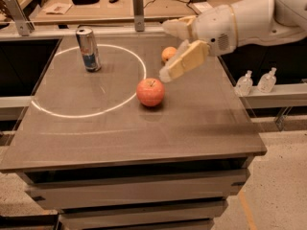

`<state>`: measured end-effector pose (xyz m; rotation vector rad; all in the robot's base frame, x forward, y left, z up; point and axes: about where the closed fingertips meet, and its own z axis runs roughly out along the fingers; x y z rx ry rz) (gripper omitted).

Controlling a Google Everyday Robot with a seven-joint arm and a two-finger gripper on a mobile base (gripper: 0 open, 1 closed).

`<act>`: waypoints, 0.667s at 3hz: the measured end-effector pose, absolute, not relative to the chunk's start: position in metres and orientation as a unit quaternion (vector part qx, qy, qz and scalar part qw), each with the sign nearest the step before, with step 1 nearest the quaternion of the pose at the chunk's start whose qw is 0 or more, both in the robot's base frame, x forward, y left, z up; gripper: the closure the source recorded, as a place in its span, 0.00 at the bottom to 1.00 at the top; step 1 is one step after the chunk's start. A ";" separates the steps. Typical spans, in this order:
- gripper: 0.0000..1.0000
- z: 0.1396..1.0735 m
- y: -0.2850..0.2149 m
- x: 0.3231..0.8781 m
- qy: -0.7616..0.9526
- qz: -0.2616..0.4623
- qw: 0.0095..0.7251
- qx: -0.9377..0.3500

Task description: Move redbull can near orange

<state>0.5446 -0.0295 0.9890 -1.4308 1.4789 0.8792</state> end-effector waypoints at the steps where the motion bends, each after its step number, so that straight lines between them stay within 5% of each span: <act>1: 0.00 0.990 0.012 0.568 0.603 0.324 0.415 -0.600; 2: 0.00 0.985 0.040 0.579 0.605 0.309 0.399 -0.616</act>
Offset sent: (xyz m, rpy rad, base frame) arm 0.0497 0.0981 -0.0100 -0.2044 -0.0387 0.0332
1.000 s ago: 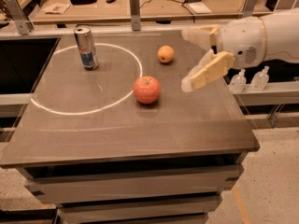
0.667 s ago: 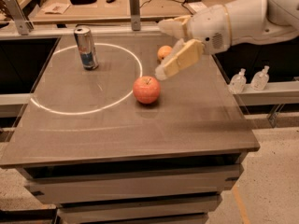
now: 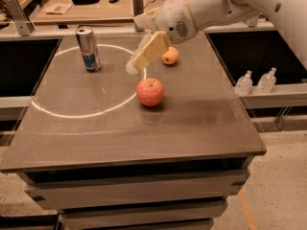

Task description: Move redbull can near orange

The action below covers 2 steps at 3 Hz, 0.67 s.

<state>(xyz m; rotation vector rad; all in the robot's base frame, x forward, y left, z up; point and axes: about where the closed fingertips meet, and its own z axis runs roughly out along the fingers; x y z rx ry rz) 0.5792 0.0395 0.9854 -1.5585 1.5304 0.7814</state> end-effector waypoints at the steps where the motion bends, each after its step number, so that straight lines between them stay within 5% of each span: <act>1: 0.00 0.979 0.059 0.590 0.601 0.290 0.379 -0.641; 2: 0.00 0.981 0.076 0.599 0.586 0.275 0.361 -0.671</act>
Offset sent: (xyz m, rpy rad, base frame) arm 0.0307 0.0522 0.0044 -0.1876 -0.0854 0.1516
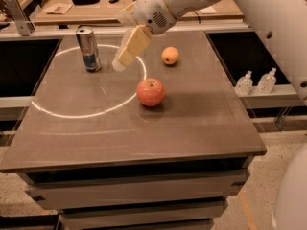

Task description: Move redbull can near orange

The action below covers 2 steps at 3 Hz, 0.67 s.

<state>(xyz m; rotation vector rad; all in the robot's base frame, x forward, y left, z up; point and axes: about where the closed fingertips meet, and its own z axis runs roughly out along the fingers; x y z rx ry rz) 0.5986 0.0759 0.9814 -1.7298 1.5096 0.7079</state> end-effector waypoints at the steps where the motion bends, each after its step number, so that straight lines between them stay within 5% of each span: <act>1: 0.00 0.978 0.086 0.602 0.576 0.263 0.347 -0.692; 2: 0.00 0.966 0.095 0.609 0.583 0.223 0.330 -0.708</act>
Offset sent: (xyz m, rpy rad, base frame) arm 0.0182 0.0211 -0.0263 -0.2273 -0.1031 -0.0074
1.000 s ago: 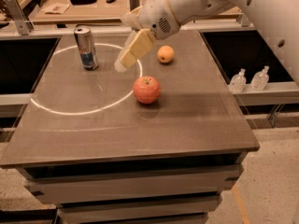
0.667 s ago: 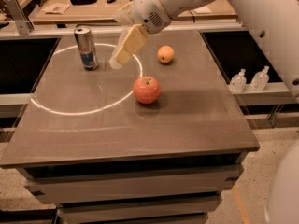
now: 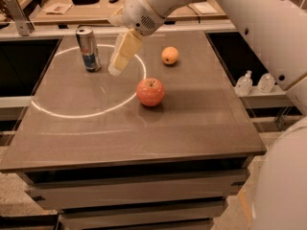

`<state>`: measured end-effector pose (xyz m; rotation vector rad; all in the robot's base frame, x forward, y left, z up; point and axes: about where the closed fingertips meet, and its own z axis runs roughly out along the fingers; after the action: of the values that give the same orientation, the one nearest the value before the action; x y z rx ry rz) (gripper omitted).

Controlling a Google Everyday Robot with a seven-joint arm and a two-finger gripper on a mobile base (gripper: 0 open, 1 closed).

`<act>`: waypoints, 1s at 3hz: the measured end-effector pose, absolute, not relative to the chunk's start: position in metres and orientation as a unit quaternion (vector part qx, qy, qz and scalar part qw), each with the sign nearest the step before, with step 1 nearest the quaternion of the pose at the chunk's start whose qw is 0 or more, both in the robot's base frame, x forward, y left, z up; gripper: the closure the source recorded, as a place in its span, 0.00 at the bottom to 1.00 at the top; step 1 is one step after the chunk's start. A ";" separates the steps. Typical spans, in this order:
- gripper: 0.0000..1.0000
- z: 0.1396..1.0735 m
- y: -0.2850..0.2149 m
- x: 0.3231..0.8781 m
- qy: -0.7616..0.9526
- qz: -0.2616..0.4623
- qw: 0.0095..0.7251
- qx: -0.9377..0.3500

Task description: Move redbull can near orange

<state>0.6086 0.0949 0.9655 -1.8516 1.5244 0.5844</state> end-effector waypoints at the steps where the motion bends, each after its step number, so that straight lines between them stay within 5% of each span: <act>1: 0.00 0.966 0.099 0.606 0.587 0.223 0.325 -0.708; 3: 0.00 0.956 0.100 0.618 0.630 0.206 0.310 -0.682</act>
Offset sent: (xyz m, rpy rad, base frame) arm 0.0051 -0.0009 -0.0026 -0.0634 0.0588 -0.0924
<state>0.6180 0.1005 0.9558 -1.8010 1.6645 0.5431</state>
